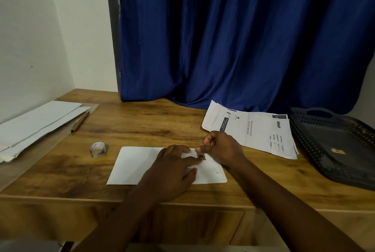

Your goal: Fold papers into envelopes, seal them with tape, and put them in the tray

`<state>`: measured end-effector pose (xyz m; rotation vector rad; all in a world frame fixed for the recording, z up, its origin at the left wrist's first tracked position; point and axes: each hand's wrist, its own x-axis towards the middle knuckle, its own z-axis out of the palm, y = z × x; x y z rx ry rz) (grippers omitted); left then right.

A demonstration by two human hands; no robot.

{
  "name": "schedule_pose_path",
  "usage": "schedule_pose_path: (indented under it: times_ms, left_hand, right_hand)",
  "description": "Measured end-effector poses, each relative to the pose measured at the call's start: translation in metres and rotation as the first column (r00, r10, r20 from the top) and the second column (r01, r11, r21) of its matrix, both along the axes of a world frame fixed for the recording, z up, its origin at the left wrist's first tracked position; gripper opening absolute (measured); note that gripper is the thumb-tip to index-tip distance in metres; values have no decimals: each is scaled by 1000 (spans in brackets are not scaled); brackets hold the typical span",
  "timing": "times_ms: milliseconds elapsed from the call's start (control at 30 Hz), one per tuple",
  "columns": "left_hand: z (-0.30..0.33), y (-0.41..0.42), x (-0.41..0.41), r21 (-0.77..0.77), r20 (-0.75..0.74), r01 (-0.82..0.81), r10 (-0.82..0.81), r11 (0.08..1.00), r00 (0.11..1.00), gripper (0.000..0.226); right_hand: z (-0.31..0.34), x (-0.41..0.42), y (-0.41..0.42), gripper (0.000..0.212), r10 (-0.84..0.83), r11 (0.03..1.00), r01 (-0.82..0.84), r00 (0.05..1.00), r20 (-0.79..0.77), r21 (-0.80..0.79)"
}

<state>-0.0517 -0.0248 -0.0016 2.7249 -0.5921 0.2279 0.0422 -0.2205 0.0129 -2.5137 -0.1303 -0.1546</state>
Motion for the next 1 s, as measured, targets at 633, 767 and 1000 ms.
schedule_pose_path:
  times_ms: [633,767,1000]
  left_hand:
    - [1,-2,-4,-42,15,-12,12,999,1000,43]
    - [0,-3,-3,-40,26,-14,15,999,1000,44]
    - [-3,-3,-2,-64,65,-1,5,998,998,43]
  right_hand:
    - [-3,-12,-2,42,-5,1000,5,997,71,0]
    - [-6,-20,-14,52,88,993,-91,995,48,69]
    - [-5,-24,-18,56,146,986,-150,988,51,78]
